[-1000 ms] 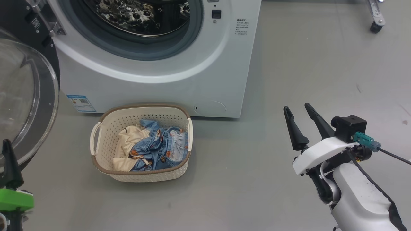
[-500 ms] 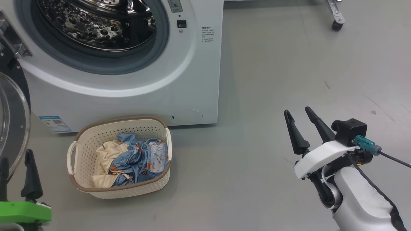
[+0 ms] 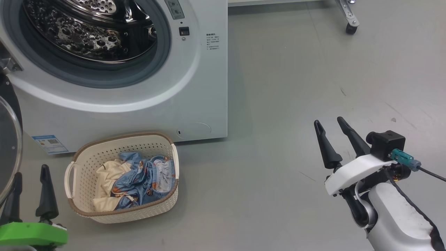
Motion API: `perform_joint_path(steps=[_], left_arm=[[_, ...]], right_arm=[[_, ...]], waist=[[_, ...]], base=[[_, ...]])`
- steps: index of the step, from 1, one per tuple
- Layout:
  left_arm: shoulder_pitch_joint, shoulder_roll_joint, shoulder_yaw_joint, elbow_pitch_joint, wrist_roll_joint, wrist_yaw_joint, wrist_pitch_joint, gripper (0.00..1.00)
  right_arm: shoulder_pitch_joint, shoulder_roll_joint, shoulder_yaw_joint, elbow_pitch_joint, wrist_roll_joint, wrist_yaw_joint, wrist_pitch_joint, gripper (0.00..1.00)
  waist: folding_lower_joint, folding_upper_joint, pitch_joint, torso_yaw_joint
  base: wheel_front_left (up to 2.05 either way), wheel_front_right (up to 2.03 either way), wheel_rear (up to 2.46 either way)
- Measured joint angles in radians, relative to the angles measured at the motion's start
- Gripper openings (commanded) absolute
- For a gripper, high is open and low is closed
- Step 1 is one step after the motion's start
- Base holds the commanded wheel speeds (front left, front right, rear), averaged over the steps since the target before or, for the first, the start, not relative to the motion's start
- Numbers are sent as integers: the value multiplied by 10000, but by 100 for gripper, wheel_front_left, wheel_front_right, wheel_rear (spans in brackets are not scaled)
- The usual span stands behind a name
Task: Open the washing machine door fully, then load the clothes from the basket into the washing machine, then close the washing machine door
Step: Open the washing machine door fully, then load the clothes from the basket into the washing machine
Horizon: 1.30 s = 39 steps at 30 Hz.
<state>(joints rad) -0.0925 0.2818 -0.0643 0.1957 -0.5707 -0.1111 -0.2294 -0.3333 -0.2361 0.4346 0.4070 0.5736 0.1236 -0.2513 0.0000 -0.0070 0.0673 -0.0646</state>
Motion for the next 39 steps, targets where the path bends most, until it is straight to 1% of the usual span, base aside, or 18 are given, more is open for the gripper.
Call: perform_joint_path(steps=[7, 9, 20, 23, 39], left_arm=[[73, -8, -17, -165, 109, 13, -4, 100], [138, -8, -23, -215, 167, 94, -10, 100], [185, -69, -59, -293, 180, 104, -12, 100], [190, -79, -61, -314, 180, 174, -13, 100], [358, -84, -67, -414, 194, 186, -13, 100]], right_arm=[[25, -73, -38, -104, -2, 0, 0, 100], [29, -86, -56, -119, 0, 0, 0, 100], [69, -161, -73, -159, -2, 0, 0, 100], [81, -161, -71, -169, -2, 0, 0, 100], [249, -163, -63, -219, -2, 0, 0, 100]], waist=[[0, 0, 10, -17], [0, 0, 9, -12], [0, 0, -24, 69], [0, 0, -30, 97], [0, 0, -67, 199]], base=[[0, 0, 0], [0, 0, 0], [0, 0, 0], [0, 0, 0], [6, -6, 0]])
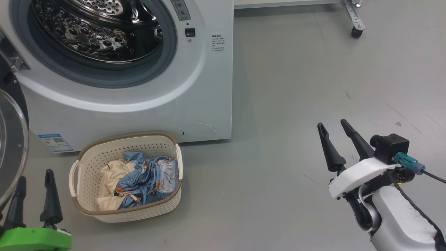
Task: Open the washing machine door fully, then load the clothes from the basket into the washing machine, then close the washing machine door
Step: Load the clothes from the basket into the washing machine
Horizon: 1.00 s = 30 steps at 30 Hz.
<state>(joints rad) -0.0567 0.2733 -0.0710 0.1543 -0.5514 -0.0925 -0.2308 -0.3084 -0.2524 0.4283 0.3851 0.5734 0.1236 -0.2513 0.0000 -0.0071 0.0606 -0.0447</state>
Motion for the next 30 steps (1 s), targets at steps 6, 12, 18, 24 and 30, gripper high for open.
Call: perform_joint_path(steps=[6, 12, 18, 24, 30], left_arm=[[7, 0, 2, -19, 0, 33, 0, 100], [7, 2, 6, -75, 0, 86, 0, 100], [7, 2, 15, -111, 0, 90, 0, 100], [7, 2, 23, -132, 0, 123, 0, 100], [7, 6, 27, -151, 0, 130, 0, 100]], right_arm=[[3, -2, -2, -10, 0, 0, 0, 100], [5, -2, -4, -35, 0, 0, 0, 100], [7, -2, -4, -48, 0, 0, 0, 100], [8, -2, -6, -52, 0, 0, 0, 100], [8, 2, -8, -54, 0, 0, 0, 100]], waist=[[0, 0, 21, 26], [0, 0, 34, 61], [0, 0, 41, 94], [0, 0, 60, 115], [0, 0, 81, 132]], base=[[40, -40, 0], [65, -65, 0], [92, -92, 0], [119, -119, 0], [125, -125, 0]])
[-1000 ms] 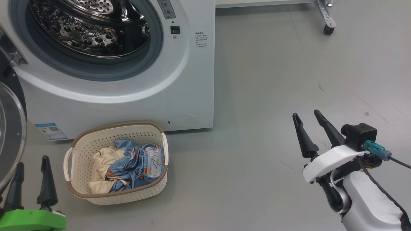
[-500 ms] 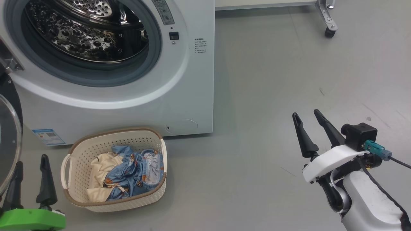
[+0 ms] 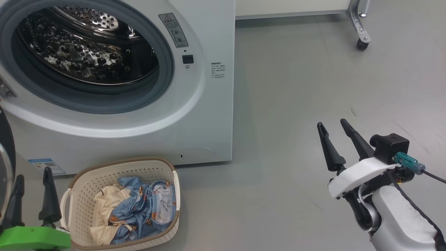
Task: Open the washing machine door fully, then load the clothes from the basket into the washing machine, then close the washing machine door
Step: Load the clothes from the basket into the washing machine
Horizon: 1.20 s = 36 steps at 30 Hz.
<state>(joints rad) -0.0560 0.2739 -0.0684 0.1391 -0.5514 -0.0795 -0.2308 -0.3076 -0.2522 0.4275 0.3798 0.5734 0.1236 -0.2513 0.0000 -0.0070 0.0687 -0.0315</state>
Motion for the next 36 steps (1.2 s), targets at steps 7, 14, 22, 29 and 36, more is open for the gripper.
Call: perform_joint_path(steps=[7, 14, 22, 29, 36], left_arm=[[0, 4, -6, -21, 0, 0, 2, 100], [0, 10, -8, -25, 0, 0, 4, 100], [-1, 10, -17, -29, 0, 0, 4, 100], [-1, 13, -23, -31, 0, 0, 6, 100], [-1, 15, -33, -33, 0, 0, 12, 100]], right_arm=[[0, 10, -2, -8, 0, 0, 0, 100], [0, 12, 0, -13, 0, 0, 0, 100], [0, 15, 2, -42, 0, 0, 0, 100], [0, 19, 2, -44, 0, 0, 0, 100], [0, 19, 2, -44, 0, 0, 0, 100]], waist=[[0, 0, 13, 11], [0, 0, 25, 20], [0, 0, 27, 22], [0, 0, 43, 21], [0, 0, 61, 29]], base=[[101, -101, 0], [72, -72, 0], [41, -41, 0], [10, -10, 0], [0, 0, 0]])
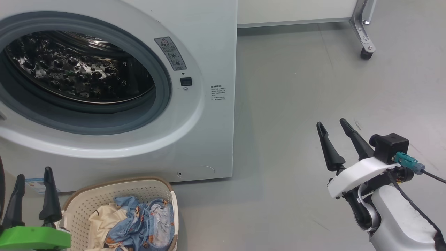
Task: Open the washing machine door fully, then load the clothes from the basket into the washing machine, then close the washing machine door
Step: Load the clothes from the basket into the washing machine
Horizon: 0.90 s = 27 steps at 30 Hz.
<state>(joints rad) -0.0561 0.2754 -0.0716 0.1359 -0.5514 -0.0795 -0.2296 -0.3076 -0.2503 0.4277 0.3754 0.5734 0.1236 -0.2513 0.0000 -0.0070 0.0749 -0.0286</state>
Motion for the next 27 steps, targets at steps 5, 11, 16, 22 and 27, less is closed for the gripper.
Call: perform_joint_path(steps=[5, 11, 16, 22, 27], left_arm=[[1, 21, -17, -56, 0, 0, 6, 100], [1, 56, -8, -182, -4, 2, 19, 100], [-1, 79, -4, -290, -8, 2, 109, 100], [-9, 102, -4, -328, -25, 2, 217, 100], [-41, 105, -13, -343, -36, 2, 272, 100]], right_arm=[[0, -2, 96, -17, 0, 0, 0, 100], [-2, -2, 161, -65, 0, 0, 0, 100], [-21, 13, 182, -107, 2, 0, 0, 100], [-53, 31, 192, -173, 0, 0, 0, 100], [-249, 90, 192, -234, 0, 0, 0, 100]], waist=[[0, 0, 82, 11], [0, 0, 347, -32], [0, 0, 644, -87], [0, 0, 1009, -147], [0, 0, 1434, -209]], base=[[0, 0, 0], [0, 0, 0], [0, 0, 0], [0, 0, 0], [0, 0, 0]])
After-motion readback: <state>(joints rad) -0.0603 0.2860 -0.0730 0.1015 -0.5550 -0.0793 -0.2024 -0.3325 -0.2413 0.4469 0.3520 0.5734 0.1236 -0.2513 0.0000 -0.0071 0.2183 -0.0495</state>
